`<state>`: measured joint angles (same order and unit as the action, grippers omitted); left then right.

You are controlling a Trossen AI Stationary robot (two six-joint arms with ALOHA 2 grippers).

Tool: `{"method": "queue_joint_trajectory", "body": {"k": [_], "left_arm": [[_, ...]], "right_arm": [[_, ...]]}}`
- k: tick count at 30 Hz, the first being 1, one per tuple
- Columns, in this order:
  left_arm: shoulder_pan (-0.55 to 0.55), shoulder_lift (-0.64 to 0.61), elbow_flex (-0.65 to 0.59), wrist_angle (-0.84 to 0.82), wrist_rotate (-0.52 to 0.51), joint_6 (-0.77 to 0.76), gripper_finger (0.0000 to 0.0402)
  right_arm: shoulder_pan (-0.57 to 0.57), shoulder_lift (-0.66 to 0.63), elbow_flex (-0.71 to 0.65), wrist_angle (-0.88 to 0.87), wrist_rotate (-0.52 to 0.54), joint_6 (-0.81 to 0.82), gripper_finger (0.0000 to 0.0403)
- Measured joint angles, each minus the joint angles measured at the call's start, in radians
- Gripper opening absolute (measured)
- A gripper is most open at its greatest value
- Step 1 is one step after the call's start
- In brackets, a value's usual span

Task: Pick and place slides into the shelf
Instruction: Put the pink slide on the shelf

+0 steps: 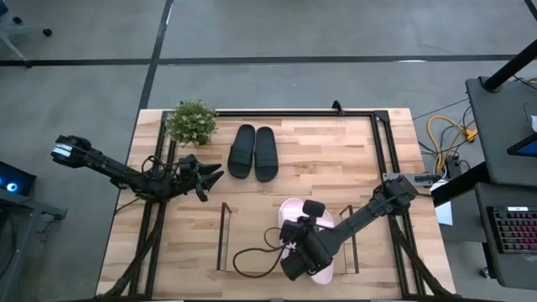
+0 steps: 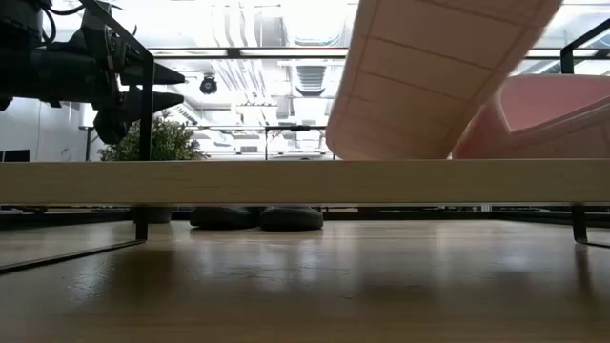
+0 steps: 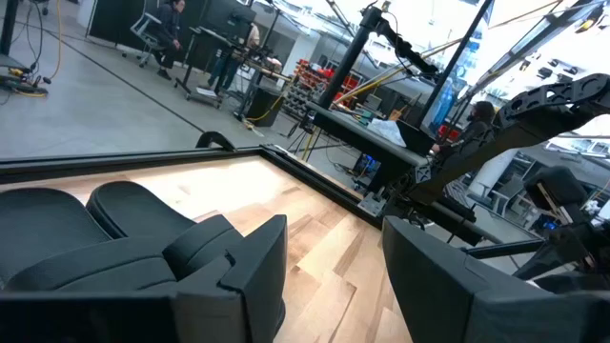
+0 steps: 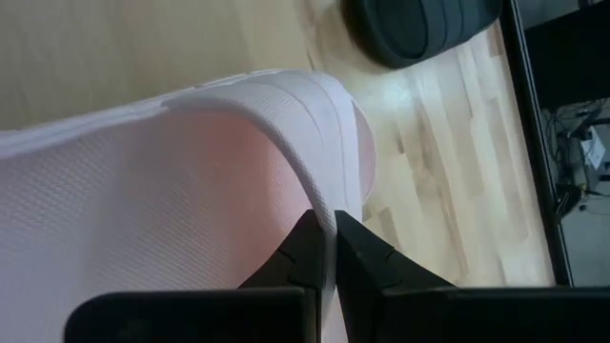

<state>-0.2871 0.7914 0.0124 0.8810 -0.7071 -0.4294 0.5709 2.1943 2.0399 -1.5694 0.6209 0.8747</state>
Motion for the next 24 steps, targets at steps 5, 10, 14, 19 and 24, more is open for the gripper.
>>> {"method": "queue_joint_trajectory", "body": {"k": [5,10,14,19,24], "left_arm": [[0.0,0.0,0.0,0.0,0.0,0.0,0.016],[0.0,-0.002,0.0,0.0,0.0,0.0,0.016],[0.0,0.0,0.0,0.0,0.001,0.0,0.016],[0.0,0.0,0.0,0.0,0.001,0.0,0.016],[0.0,0.0,-0.001,0.0,0.001,0.011,0.016]], "right_arm": [[0.006,0.032,0.0,0.005,0.001,-0.001,0.0008],[0.012,0.064,0.002,0.005,0.009,-0.003,0.0008],[0.018,0.081,0.002,0.001,0.008,-0.011,0.0008],[0.032,0.1,0.013,-0.002,-0.007,-0.036,0.0008],[0.043,0.106,0.016,-0.005,-0.017,-0.046,0.0008]]}}
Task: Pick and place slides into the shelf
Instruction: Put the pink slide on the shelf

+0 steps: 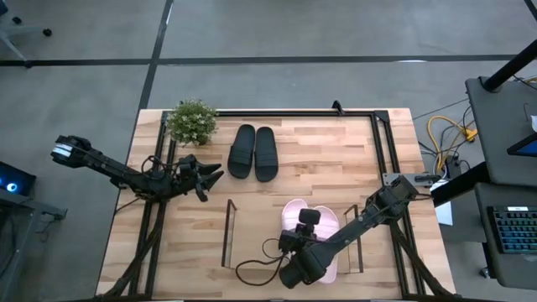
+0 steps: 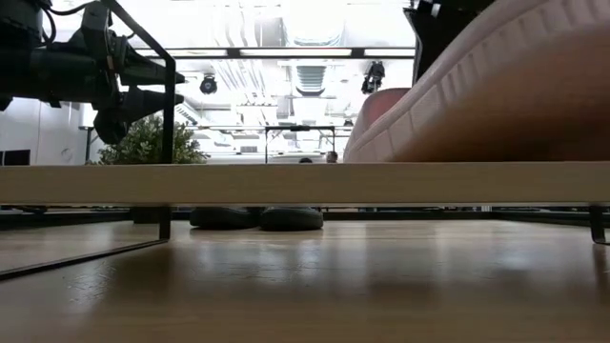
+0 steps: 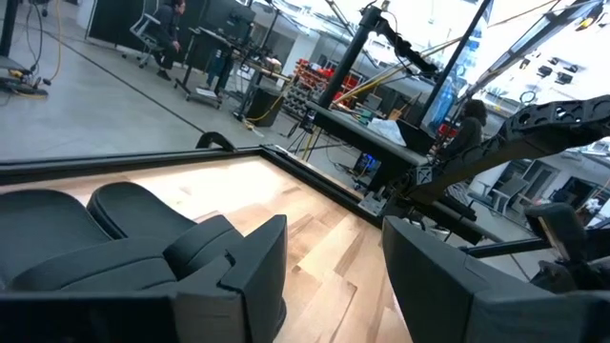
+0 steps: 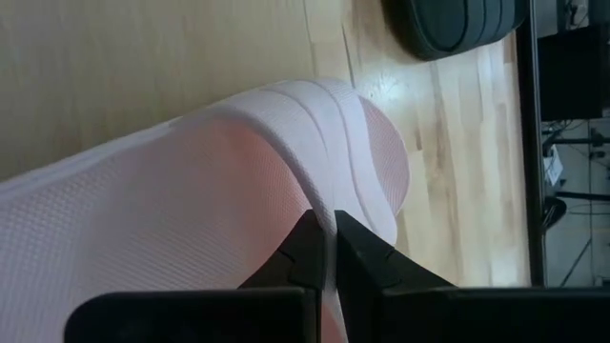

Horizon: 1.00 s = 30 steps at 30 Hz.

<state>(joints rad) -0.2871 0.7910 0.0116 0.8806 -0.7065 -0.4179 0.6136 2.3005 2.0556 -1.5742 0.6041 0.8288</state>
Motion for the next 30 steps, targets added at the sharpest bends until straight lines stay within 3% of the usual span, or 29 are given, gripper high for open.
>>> {"method": "queue_joint_trajectory", "body": {"k": [13,21,30], "left_arm": [[0.0,-0.001,0.0,0.0,0.0,0.012,0.016],[0.0,-0.002,0.001,0.0,0.0,0.012,0.016],[0.0,-0.002,0.001,0.001,0.007,0.011,0.016]], "right_arm": [[0.01,0.0,0.004,0.001,-0.009,0.137,0.0008],[0.006,0.0,0.066,0.005,0.003,0.121,0.0008],[0.012,-0.002,0.049,0.007,-0.008,0.115,0.0008]]}}
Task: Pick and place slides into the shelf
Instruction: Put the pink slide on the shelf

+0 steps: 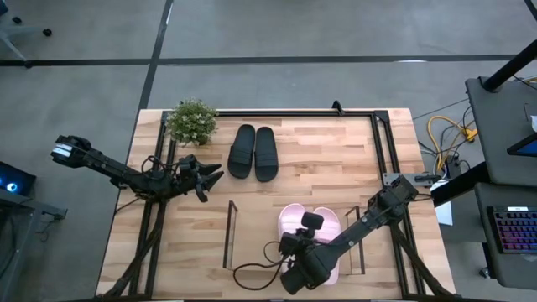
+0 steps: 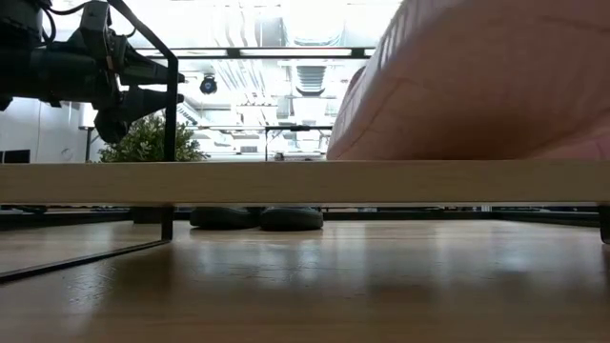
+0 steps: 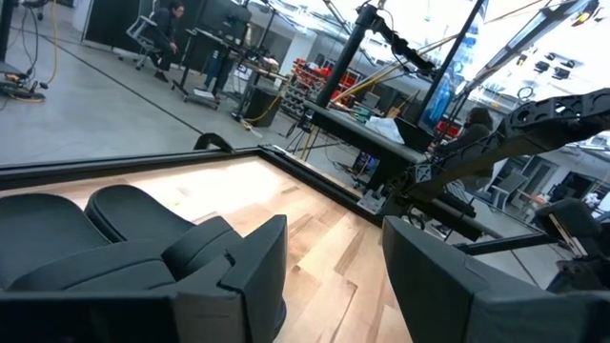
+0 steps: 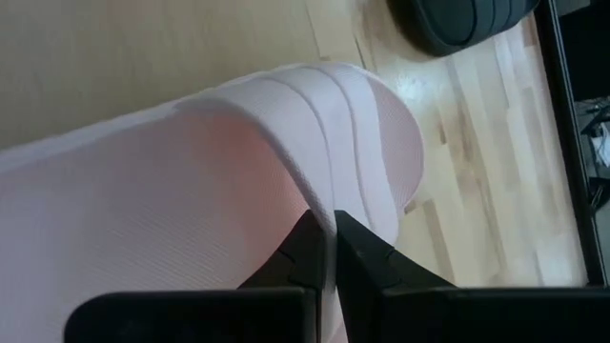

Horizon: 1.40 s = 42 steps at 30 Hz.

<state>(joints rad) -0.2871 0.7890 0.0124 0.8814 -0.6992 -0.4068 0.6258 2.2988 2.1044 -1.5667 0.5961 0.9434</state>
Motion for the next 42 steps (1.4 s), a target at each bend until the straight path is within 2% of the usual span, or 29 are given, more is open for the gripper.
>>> {"method": "queue_joint_trajectory", "body": {"k": [15,42], "left_arm": [[0.0,0.0,0.0,0.0,0.014,0.0,0.016],[0.0,0.002,0.0,0.0,0.015,0.0,0.016]], "right_arm": [[0.022,-0.002,-0.015,-0.007,-0.029,-0.045,0.0008],[-0.021,-0.031,0.002,0.0,-0.054,-0.133,0.0008]]}}
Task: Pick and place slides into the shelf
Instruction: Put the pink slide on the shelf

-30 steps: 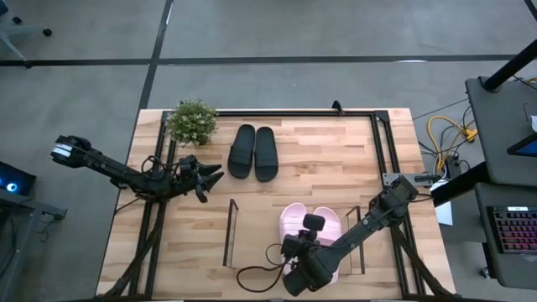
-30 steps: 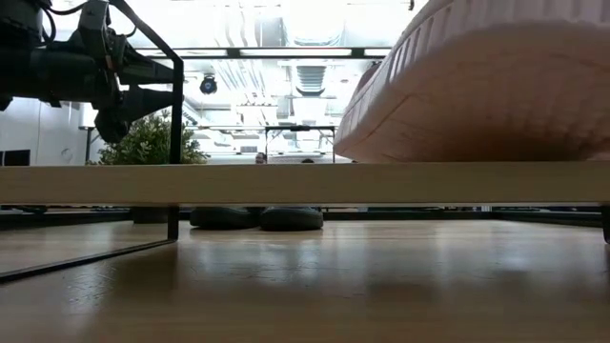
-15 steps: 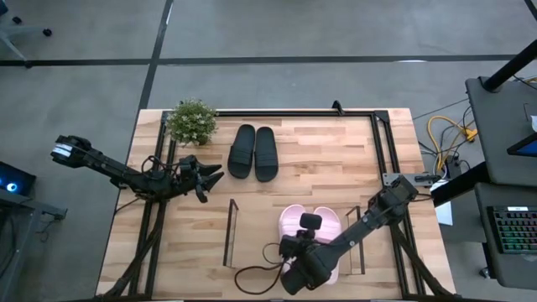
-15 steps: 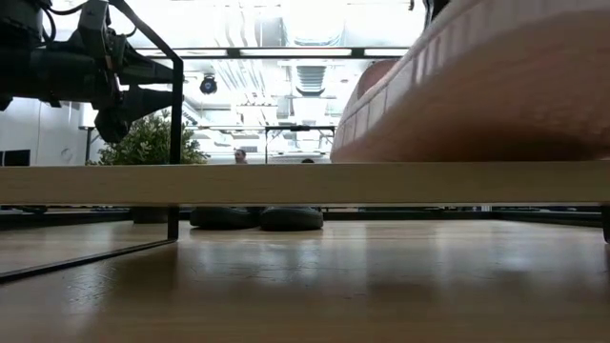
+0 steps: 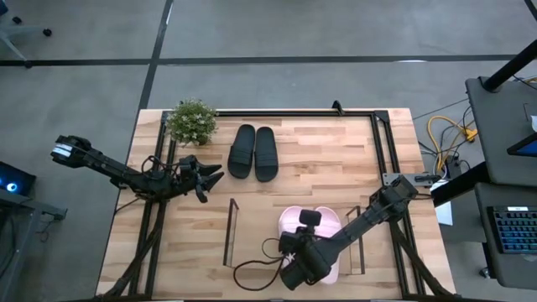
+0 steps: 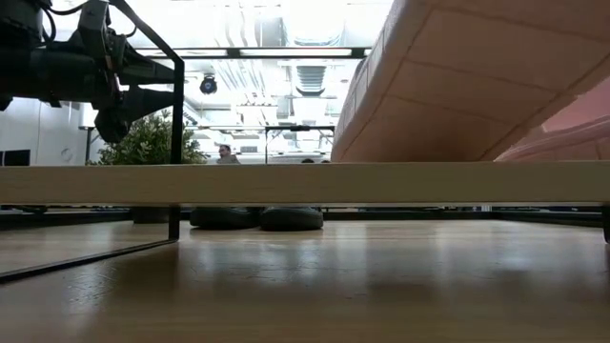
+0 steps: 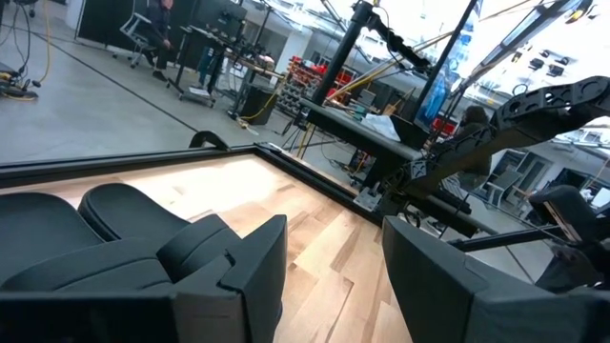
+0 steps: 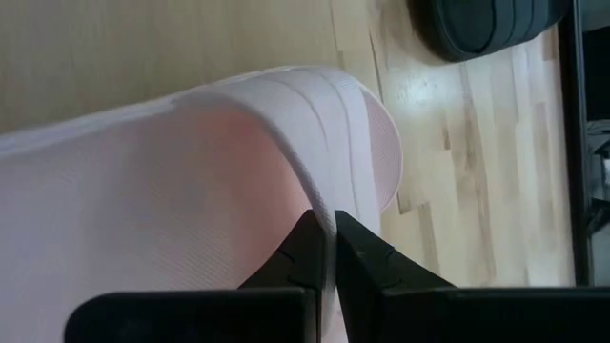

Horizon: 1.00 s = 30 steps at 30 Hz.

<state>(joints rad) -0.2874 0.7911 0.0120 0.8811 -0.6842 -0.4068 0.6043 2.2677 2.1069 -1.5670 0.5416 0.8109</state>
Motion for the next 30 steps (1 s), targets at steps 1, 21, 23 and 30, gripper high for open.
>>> {"method": "queue_joint_trajectory", "body": {"k": [1,21,23,30], "left_arm": [[0.0,0.0,0.0,0.0,0.0,0.0,0.016],[0.0,0.0,0.0,0.0,0.001,0.0,0.016],[0.0,0.0,0.0,0.0,0.001,0.0,0.016],[0.0,0.0,0.0,0.0,0.001,0.0,0.016]], "right_arm": [[0.0,0.0,-0.004,-0.002,0.001,0.0,0.0008],[-0.001,0.003,0.014,-0.006,0.043,-0.044,0.0008],[-0.001,0.003,0.023,-0.004,0.056,-0.054,0.0008],[-0.003,0.003,0.007,-0.005,0.062,-0.068,0.0008]]}}
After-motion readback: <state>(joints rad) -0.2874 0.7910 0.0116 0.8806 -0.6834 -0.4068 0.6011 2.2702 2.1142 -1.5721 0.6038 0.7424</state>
